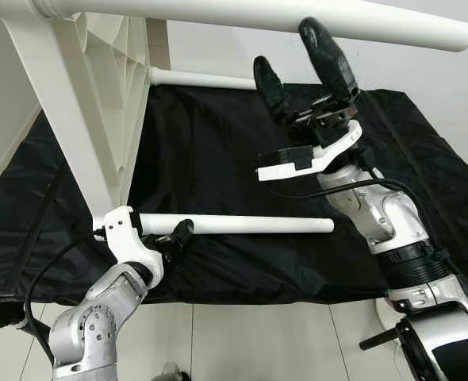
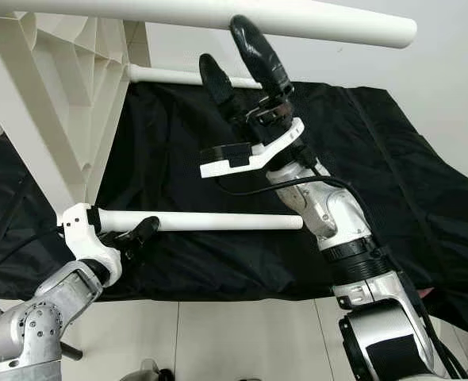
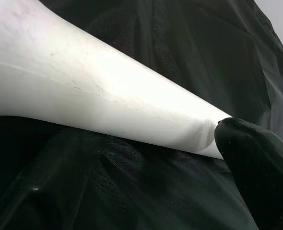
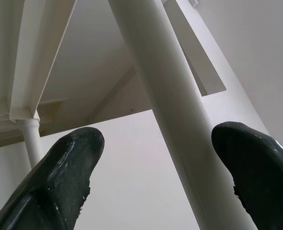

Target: Building children table

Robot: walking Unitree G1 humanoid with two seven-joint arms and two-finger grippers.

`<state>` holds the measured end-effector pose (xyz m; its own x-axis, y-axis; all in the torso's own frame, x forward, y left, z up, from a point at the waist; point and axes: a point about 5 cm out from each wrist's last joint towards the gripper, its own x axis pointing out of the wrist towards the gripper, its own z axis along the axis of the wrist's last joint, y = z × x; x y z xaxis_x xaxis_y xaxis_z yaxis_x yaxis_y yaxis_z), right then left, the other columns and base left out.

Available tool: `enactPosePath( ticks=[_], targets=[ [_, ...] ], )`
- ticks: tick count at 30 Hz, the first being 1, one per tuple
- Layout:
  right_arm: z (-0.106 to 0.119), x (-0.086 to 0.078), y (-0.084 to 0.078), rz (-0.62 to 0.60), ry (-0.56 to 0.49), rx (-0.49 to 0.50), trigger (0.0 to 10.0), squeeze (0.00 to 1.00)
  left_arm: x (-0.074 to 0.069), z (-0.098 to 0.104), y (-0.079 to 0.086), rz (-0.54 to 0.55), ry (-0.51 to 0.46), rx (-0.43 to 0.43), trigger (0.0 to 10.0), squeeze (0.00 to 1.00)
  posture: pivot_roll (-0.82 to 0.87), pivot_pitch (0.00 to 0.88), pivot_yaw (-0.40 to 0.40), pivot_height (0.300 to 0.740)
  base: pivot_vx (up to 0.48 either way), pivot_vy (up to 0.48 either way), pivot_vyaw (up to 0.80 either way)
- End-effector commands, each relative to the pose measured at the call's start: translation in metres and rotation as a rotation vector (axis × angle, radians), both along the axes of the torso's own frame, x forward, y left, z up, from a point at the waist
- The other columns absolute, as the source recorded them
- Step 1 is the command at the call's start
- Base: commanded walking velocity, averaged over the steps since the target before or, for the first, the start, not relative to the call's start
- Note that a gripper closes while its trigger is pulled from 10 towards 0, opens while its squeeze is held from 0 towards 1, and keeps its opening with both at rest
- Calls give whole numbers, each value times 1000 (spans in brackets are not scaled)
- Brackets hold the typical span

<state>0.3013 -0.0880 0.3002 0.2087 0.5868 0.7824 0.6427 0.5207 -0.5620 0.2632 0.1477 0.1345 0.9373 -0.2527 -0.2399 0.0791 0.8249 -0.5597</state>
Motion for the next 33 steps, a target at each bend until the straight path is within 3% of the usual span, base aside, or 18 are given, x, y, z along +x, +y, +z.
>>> enactPosePath(
  ticks=[1,8,11,19,27,28,29,30,33],
  targets=[
    [3,0,-1,3,1,13,10000,0,-4,-17,4,73,115,37,10000,0,107,112,-20,740,0,0,0],
    [23,-5,1,31,2,36,10000,0,-3,-17,3,68,117,38,10000,0,100,116,-17,740,0,0,0],
    [48,-11,2,50,2,50,10000,0,-3,-17,1,59,120,31,10000,0,81,127,-11,740,0,0,0],
    [70,-9,3,-7,73,10,10000,0,-3,-18,-1,51,124,30,10000,0,67,131,0,740,0,0,0],
    [74,0,2,-80,160,-22,10000,0,-2,-18,-1,48,124,30,10000,0,57,130,6,740,0,0,0],
    [74,5,0,-118,206,-45,4510,0,-1,-17,-2,45,122,28,10000,0,54,128,8,740,0,0,0],
    [74,5,0,-118,206,-45,4510,0,-1,-17,-2,45,122,28,10000,0,54,128,8,740,0,0,0],
    [73,9,-1,-146,247,-70,0,0,0,-17,-3,43,121,26,10000,0,51,126,9,740,0,0,0],
    [70,12,-1,-169,307,-109,0,0,2,-15,-4,41,116,22,10000,0,51,123,9,740,0,0,0]
  ],
)
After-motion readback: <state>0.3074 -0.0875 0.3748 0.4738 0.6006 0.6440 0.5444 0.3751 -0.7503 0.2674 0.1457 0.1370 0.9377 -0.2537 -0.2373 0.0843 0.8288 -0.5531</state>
